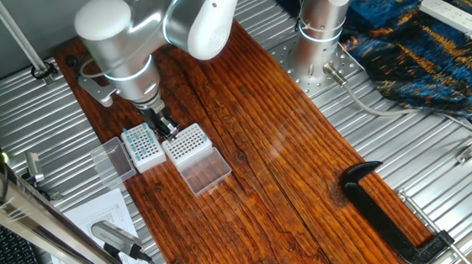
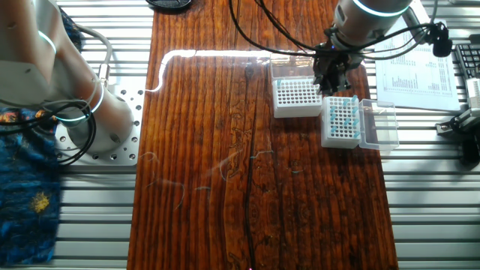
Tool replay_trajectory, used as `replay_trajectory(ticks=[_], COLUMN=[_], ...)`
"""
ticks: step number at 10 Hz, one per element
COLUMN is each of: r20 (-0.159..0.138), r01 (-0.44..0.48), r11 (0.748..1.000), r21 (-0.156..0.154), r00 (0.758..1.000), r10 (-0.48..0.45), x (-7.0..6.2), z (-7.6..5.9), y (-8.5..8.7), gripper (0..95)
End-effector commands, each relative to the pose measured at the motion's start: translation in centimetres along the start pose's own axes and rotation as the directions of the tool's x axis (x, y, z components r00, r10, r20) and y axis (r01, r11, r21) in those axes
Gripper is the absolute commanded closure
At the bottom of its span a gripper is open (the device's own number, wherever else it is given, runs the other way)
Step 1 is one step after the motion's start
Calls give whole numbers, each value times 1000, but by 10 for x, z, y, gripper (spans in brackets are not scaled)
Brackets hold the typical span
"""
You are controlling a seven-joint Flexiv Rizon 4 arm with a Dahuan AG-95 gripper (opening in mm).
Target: Transfer all medium pipette tips from one holder to another
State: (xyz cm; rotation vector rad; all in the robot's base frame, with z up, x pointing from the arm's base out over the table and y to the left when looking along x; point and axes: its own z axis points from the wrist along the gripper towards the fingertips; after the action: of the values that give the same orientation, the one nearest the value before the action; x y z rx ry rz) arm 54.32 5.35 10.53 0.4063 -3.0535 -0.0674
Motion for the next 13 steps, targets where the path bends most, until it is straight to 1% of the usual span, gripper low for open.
replay_trajectory(ticks=[1,2,3,4,6,7,8,9,10,12,13], r20=[-5,-1,-1,-9,-5,-13,-9,3,4,2,4], r01=[-3,-32,-59,-81,-87,-104,-105,-95,-93,-92,-90], r11=[1000,999,998,997,996,995,994,995,996,996,996], r21=[2,2,-5,-3,-2,7,9,11,13,23,28], r00=[1000,999,998,997,996,994,994,995,996,996,996], r10=[3,32,59,81,87,104,105,95,93,92,90], x=[0,0,0,0,0,0,0,0,0,-5,-13], z=[-1,-1,-1,-1,-1,-1,-1,-1,-1,4,8], y=[0,0,0,0,0,0,0,0,0,-3,-8], gripper=[760,760,760,760,760,760,760,760,760,760,760])
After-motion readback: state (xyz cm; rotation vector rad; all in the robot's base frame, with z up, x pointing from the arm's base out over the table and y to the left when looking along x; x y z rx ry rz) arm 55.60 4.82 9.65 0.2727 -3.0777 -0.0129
